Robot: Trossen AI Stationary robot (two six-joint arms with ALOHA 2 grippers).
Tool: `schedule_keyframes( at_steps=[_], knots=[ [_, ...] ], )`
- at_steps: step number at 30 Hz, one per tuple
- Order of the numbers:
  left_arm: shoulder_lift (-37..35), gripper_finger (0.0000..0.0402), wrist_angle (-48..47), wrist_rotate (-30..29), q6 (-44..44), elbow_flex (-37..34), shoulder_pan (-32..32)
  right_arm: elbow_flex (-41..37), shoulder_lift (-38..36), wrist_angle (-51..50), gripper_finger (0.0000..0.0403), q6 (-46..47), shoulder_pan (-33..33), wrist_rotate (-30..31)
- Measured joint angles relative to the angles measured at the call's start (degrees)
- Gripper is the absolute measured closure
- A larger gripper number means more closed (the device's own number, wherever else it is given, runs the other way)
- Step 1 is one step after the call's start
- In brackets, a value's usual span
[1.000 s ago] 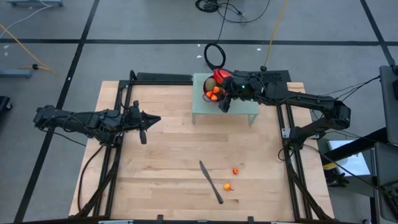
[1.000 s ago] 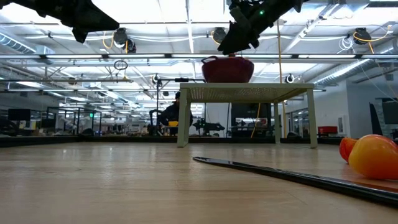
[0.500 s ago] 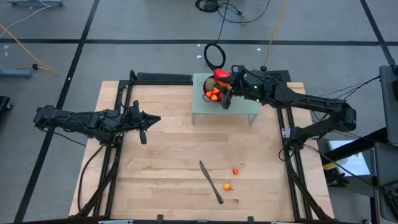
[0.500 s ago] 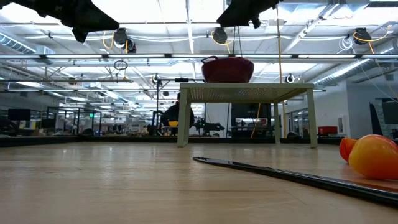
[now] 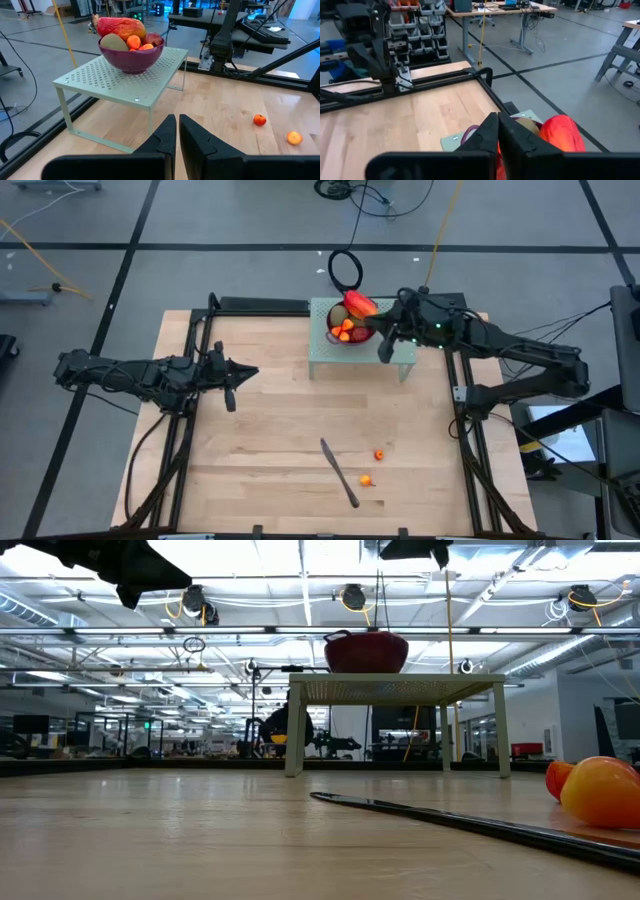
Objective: Pick & Place Fruit
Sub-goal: Put the orange pear into the violet strainer bowl on the shelf
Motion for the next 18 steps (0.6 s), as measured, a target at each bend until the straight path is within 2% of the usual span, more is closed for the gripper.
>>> schedule_keyframes(
  at_steps=[7,12,18],
  knots=[
    [0.01,0.0380,0.56,0.01,-0.89,0.00,-0.02,0.00,-4.64,-2.93,0.0402,1.69,0.94,0.00],
    [1.06,0.0380,7.16,0.32,-5.56,0.00,-0.07,0.00,-8.41,-6.59,0.0402,3.34,2.32,-0.05],
    [5.39,0.0380,14.21,3.22,-4.85,0.00,-0.07,0.00,-12.76,-11.00,0.0402,4.99,4.44,-0.04]
  ],
)
